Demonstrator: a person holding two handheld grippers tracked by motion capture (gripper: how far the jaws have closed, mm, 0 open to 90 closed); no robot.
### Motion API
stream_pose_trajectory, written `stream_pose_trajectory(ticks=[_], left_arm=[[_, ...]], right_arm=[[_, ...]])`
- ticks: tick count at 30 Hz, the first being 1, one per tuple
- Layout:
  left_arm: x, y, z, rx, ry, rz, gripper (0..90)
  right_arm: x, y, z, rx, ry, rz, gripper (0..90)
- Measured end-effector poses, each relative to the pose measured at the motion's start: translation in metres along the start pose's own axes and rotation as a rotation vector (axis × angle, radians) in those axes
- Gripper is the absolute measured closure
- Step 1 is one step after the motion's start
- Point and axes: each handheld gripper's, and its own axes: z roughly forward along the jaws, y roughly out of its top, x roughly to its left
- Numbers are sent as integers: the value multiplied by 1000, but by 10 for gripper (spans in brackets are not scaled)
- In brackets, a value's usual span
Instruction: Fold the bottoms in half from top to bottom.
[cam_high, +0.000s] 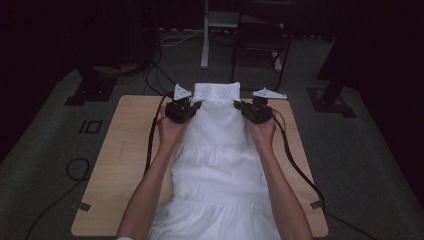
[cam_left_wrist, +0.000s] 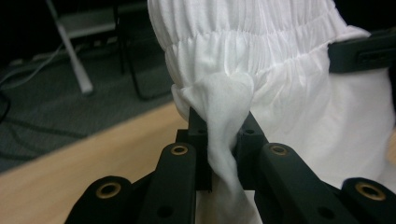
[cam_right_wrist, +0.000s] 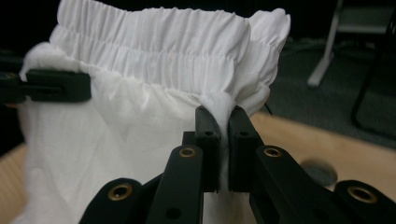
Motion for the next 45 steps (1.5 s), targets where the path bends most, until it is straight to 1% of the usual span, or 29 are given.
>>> stream_pose_trajectory(ticks=[2, 5, 8, 10, 12, 14, 15, 17, 18, 19, 22, 23, 24, 25, 26, 27, 28, 29, 30, 31, 32, 33, 36, 37, 38, 39, 42, 43, 45], left_arm=[[-7, 0, -7, -2, -11, 21, 815], [-16, -9, -17, 3, -46, 28, 814], [-30, -19, -29, 7, -75, 51, 814], [-40, -26, -36, 16, -87, 88, 812], [-49, -35, -44, 27, -114, 107, 810], [-58, -46, -50, 36, -131, 117, 808], [-58, -46, -50, 36, -131, 117, 808], [-69, -64, -59, 54, -150, 126, 808], [-74, -78, -63, 68, -165, 113, 807], [-74, -78, -63, 68, -165, 113, 806], [-81, -105, -69, 110, -195, 84, 804], [-87, -125, -70, 150, -212, 68, 804], [-87, -125, -70, 150, -212, 68, 804], [-91, -139, -70, 187, -227, 62, 804], [-94, -149, -68, 224, -231, 58, 801], [-99, -167, -66, 279, -239, 46, 800], [-100, -176, -64, 307, -245, 46, 798], [-101, -184, -63, 320, -242, 41, 796], [-101, -184, -63, 320, -242, 41, 795], [-100, -193, -61, 335, -244, 20, 794], [-100, -193, -61, 335, -244, 20, 795], [-101, -197, -59, 337, -228, 23, 795], [-102, -200, -55, 348, -205, 42, 794], [-102, -201, -54, 353, -203, 43, 794], [-102, -201, -54, 353, -203, 43, 793], [-103, -202, -53, 350, -196, 47, 793], [-104, -203, -51, 348, -182, 58, 789], [-105, -204, -51, 351, -169, 72, 788], [-104, -206, -47, 346, -164, 74, 786]], right_arm=[[3, 4, -11, 2, 10, -16, 850], [5, -2, -25, 27, 39, -34, 850], [10, -16, -41, 54, 71, -48, 848], [15, -27, -52, 81, 76, -83, 845], [19, -38, -64, 103, 86, -105, 843], [21, -50, -74, 116, 104, -107, 843], [21, -50, -74, 116, 104, -107, 843], [27, -64, -83, 136, 117, -103, 842], [34, -82, -91, 151, 130, -100, 842], [36, -88, -94, 159, 135, -97, 841], [44, -114, -100, 194, 153, -88, 840], [47, -124, -102, 207, 157, -82, 840], [47, -124, -102, 207, 157, -82, 840], [49, -133, -102, 226, 161, -75, 840], [55, -154, -103, 284, 155, -71, 839], [57, -162, -102, 308, 156, -69, 839], [59, -171, -100, 337, 154, -70, 839], [60, -180, -98, 360, 156, -62, 837], [60, -188, -96, 374, 162, -50, 832], [58, -195, -94, 383, 164, -25, 821], [58, -195, -94, 383, 164, -25, 821], [57, -202, -91, 386, 160, 4, 772], [55, -205, -86, 389, 117, 9, 602], [55, -205, -84, 401, 104, 14, 568], [55, -205, -84, 401, 104, 14, 568], [54, -204, -83, 407, 92, 18, 534], [54, -206, -79, 417, 32, 6, 447], [55, -206, -79, 417, 19, -3, 436], [54, -208, -74, 428, 31, -3, 400]])
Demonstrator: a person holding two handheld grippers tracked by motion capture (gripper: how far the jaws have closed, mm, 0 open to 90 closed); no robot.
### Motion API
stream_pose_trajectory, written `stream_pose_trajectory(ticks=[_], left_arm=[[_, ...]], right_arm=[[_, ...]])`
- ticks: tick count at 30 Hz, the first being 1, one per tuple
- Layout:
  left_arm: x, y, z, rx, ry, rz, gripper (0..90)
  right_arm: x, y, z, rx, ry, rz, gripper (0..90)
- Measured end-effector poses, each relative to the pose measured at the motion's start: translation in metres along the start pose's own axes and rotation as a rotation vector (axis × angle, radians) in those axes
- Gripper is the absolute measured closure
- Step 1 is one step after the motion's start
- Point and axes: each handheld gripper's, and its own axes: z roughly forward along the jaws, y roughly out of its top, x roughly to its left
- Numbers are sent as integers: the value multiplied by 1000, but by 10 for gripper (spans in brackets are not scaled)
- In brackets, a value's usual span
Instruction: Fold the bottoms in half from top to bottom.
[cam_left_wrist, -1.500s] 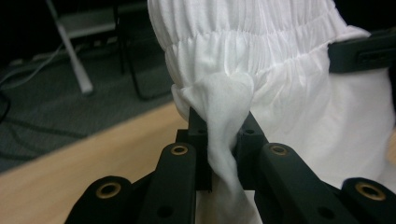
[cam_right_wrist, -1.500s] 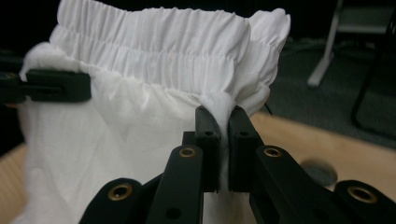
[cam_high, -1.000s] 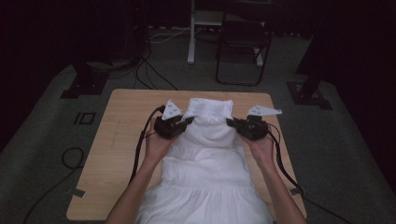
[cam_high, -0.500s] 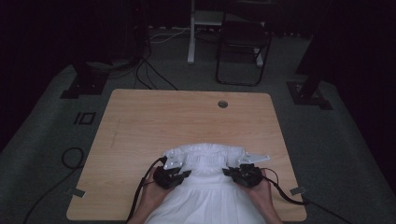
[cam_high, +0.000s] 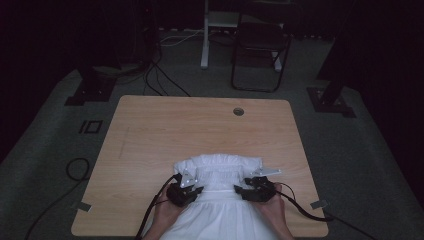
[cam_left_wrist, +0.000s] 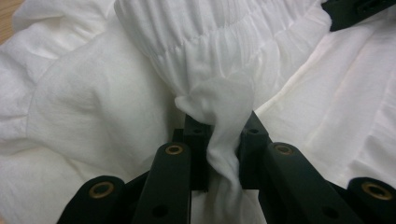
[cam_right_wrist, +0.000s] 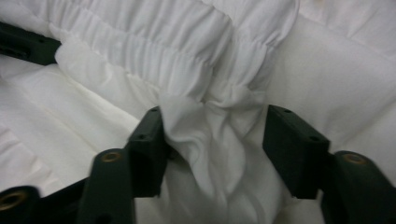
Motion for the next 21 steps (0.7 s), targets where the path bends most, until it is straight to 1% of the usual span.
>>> stream_pose_trajectory(ticks=[1, 2, 3, 4, 5, 6, 7, 8, 9, 10, 11, 12, 13, 14, 15, 16, 17, 18, 19, 20, 21], left_arm=[[0, 0, 0, 0, 0, 0, 786], [2, 0, 1, -1, -4, -6, 786], [6, 2, 3, -6, -1, -16, 783], [6, 2, 3, -6, -1, -16, 782], [8, 3, 5, -5, 2, -10, 782], [13, 6, 8, -6, 6, -10, 781], [17, 8, 9, -6, 8, -15, 780], [17, 8, 9, -6, 8, -15, 779], [21, 10, 11, -8, 13, -20, 779], [30, 15, 15, -8, 28, -24, 777], [30, 15, 15, -8, 28, -24, 776], [40, 20, 20, -6, 48, -30, 774], [40, 20, 20, -6, 48, -30, 772], [50, 27, 24, 4, 87, -10, 770], [50, 27, 24, 4, 87, -10, 770], [58, 32, 28, 10, 107, -5, 770], [63, 34, 30, 17, 113, -5, 770], [70, 38, 32, 20, 122, -11, 770], [84, 45, 38, 28, 140, -12, 770], [84, 45, 38, 28, 140, -12, 769], [91, 49, 40, 34, 142, -21, 769]], right_arm=[[0, 1, 0, -1, 3, 4, 426], [0, 1, 0, -1, 3, 4, 426], [-2, 3, 1, 1, 32, -7, 591], [-2, 3, 1, 1, 32, -7, 591], [-3, 4, 3, 7, 39, -12, 628], [-2, 7, 7, 6, 33, -32, 714], [-2, 10, 8, 10, 27, -40, 739], [-1, 12, 10, 11, 17, -53, 754], [-1, 12, 10, 11, 17, -53, 754], [0, 19, 15, 16, -2, -83, 772], [-1, 22, 19, 15, -7, -87, 776], [-3, 27, 23, 16, -11, -83, 779], [-5, 32, 27, 18, -14, -80, 780], [-7, 37, 32, 17, -18, -77, 781], [-7, 37, 32, 17, -18, -77, 781], [-11, 50, 43, 18, -32, -76, 781], [-11, 50, 43, 18, -32, -76, 781], [-12, 55, 47, 18, -38, -76, 781], [-16, 66, 58, 13, -48, -66, 781], [-19, 72, 64, 8, -52, -60, 780], [-19, 72, 64, 8, -52, -60, 780]])
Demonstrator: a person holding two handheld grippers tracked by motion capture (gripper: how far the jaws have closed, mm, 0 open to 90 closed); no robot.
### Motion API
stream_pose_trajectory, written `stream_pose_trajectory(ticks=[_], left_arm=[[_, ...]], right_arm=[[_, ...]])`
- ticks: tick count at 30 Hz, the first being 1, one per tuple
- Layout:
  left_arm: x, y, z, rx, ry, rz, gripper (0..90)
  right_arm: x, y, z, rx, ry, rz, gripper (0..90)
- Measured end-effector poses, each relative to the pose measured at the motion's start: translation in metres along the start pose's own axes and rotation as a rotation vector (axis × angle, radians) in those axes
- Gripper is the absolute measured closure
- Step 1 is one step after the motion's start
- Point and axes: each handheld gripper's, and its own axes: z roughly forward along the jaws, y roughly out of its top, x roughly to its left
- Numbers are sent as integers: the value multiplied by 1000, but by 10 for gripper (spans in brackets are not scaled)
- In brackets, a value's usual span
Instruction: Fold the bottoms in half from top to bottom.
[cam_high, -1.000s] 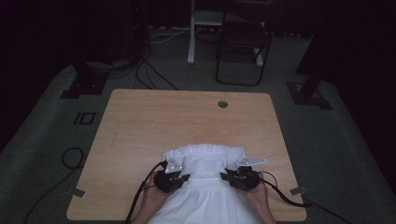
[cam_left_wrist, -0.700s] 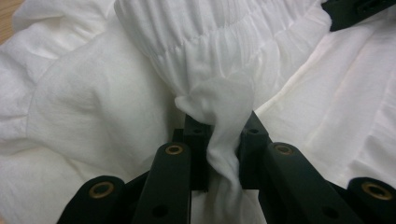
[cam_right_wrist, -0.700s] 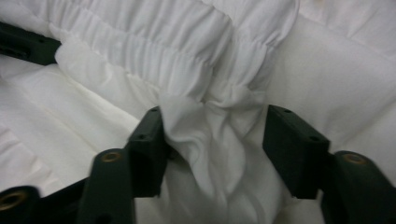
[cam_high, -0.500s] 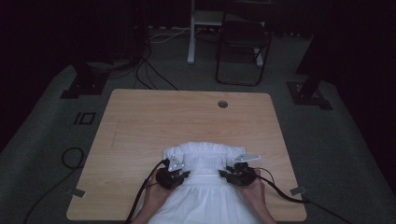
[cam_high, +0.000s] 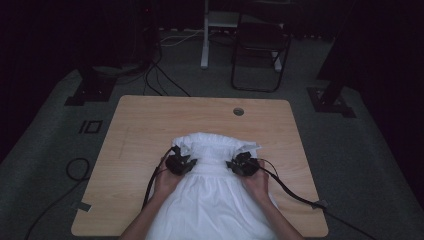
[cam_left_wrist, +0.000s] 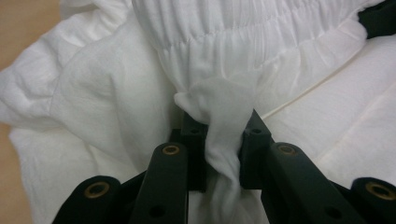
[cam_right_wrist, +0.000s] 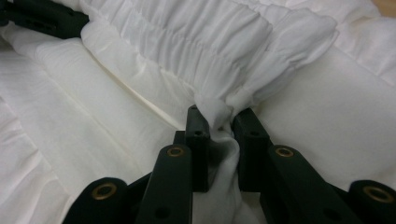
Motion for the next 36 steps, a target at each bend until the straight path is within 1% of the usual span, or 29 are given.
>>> stream_pose_trajectory(ticks=[1, 2, 3, 8, 9, 11, 12, 13, 14, 16, 17, 18, 19, 20, 21, 22, 23, 24, 25, 26, 27, 28, 29, 31, 32, 33, 34, 35, 36], left_arm=[[11, 7, 5, 17, 17, 0, 768], [11, 7, 5, 17, 17, 0, 768], [19, 15, 11, 32, 34, -3, 768], [32, 30, 23, 55, 84, -3, 768], [36, 37, 29, 65, 119, -19, 768], [38, 40, 31, 72, 131, -32, 771], [43, 46, 33, 85, 127, -59, 775], [43, 46, 33, 85, 127, -59, 786], [46, 52, 29, 65, 121, -77, 799], [47, 55, 26, 49, 116, -85, 810], [50, 64, 14, -19, 96, -108, 815], [50, 64, 14, -19, 96, -108, 819], [51, 70, 7, -48, 84, -119, 819], [49, 83, -10, -109, 72, -112, 823], [49, 83, -10, -109, 72, -112, 825], [45, 97, -30, -180, 63, -100, 825], [45, 97, -30, -180, 63, -100, 825], [38, 108, -52, -241, 61, -73, 826], [38, 108, -52, -241, 61, -73, 826], [28, 114, -71, -283, 50, -46, 825], [28, 114, -71, -283, 50, -46, 825], [24, 113, -80, -296, 31, -35, 825], [14, 107, -94, -308, 17, 1, 824], [8, 100, -100, -317, -1, 17, 823], [3, 93, -103, -312, -14, 24, 823], [0, 88, -105, -304, -15, 33, 823], [-7, 72, -105, -284, -28, 44, 823], [-7, 72, -105, -284, -28, 44, 823], [-10, 64, -103, -266, -35, 46, 822]], right_arm=[[-5, 12, 11, -4, -11, 7, 780], [-5, 12, 11, -4, -11, 7, 780], [-9, 21, 19, -1, -20, 15, 780], [-18, 38, 34, -6, -42, 18, 780], [-23, 44, 42, -29, -52, 53, 780], [-27, 51, 49, -38, -67, 61, 779], [-28, 55, 52, -35, -73, 64, 780], [-28, 55, 52, -35, -73, 64, 780], [-30, 63, 52, -29, -87, 57, 785], [-32, 71, 43, -54, -88, 44, 788], [-33, 75, 36, -75, -92, 29, 789], [-33, 80, 27, -99, -99, 11, 795], [-33, 80, 27, -99, -99, 11, 795], [-34, 91, 8, -148, -107, -14, 804], [-34, 91, 8, -148, -107, -14, 804], [-35, 103, -14, -208, -110, -16, 808], [-35, 103, -14, -208, -110, -16, 808], [-34, 113, -37, -266, -113, -31, 813], [-34, 113, -37, -266, -113, -31, 813], [-31, 119, -63, -313, -104, -60, 816], [-31, 119, -63, -313, -104, -60, 816], [-30, 119, -70, -320, -97, -66, 817], [-26, 114, -87, -324, -69, -87, 819], [-23, 110, -93, -326, -53, -98, 819], [-15, 96, -103, -315, -23, -116, 820], [-15, 96, -103, -315, -23, -116, 820], [-8, 81, -104, -294, -6, -132, 823], [-8, 81, -104, -294, -6, -132, 823], [2, 63, -100, -257, 2, -152, 826]])
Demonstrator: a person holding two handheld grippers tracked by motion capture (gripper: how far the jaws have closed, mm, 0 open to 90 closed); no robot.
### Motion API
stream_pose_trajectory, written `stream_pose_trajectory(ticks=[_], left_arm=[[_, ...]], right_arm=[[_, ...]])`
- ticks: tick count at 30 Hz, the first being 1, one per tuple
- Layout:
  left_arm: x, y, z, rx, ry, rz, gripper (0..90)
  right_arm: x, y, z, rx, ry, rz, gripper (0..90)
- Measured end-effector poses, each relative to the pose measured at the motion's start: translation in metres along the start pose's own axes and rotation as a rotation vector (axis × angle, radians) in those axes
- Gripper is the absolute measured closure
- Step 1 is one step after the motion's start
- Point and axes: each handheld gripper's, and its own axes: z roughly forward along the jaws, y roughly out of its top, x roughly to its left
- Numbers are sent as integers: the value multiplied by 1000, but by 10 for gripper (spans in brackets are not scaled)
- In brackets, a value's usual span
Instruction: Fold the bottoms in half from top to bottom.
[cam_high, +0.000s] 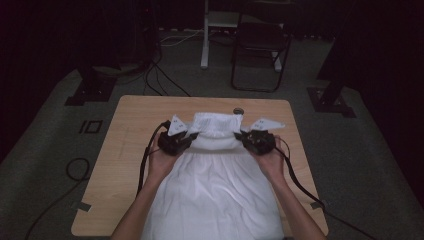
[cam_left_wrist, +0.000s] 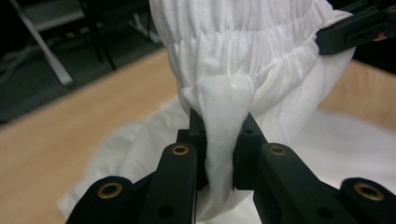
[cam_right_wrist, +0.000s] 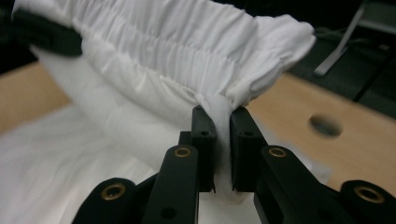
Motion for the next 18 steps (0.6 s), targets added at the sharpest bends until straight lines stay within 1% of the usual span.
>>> stream_pose_trajectory(ticks=[1, 2, 3, 4, 5, 6, 7, 8, 9, 10, 11, 12, 13, 14, 15, 17, 18], left_arm=[[-2, -9, 0, 18, -13, -9, 823], [-4, -19, 0, 34, -35, -24, 822], [-7, -29, 1, 52, -52, -37, 822], [-9, -40, 2, 67, -77, -62, 822], [-17, -63, 4, 113, -121, -93, 822], [-21, -75, 5, 137, -142, -108, 822], [-21, -75, 5, 137, -142, -108, 822], [-29, -95, 9, 201, -168, -108, 820], [-29, -95, 9, 201, -168, -108, 818], [-31, -103, 11, 226, -177, -106, 818], [-30, -114, 19, 286, -155, -68, 814], [-30, -114, 19, 286, -155, -68, 813], [-21, -117, 28, 298, -152, -69, 812], [-15, -115, 32, 296, -150, -93, 812], [-15, -115, 32, 296, -150, -93, 811], [-9, -109, 40, 302, -102, -48, 809], [-7, -107, 45, 301, -83, -41, 809]], right_arm=[[6, -9, 0, 18, 9, -5, 827], [10, -18, 1, 31, 16, -7, 828], [10, -18, 1, 31, 16, -7, 828], [15, -28, 2, 47, 30, 2, 828], [22, -47, 4, 76, 54, 17, 829], [25, -57, 5, 95, 71, 30, 829], [29, -67, 7, 121, 85, 34, 829], [33, -77, 10, 152, 92, 32, 829], [33, -77, 10, 152, 92, 32, 829], [37, -86, 14, 187, 110, 26, 830], [43, -103, 22, 248, 132, 20, 830], [43, -103, 22, 248, 132, 20, 830], [46, -111, 30, 271, 154, 34, 830], [46, -111, 33, 271, 150, 37, 830], [46, -110, 36, 269, 150, 45, 829], [45, -109, 38, 265, 151, 53, 829], [43, -107, 42, 263, 146, 52, 829]])
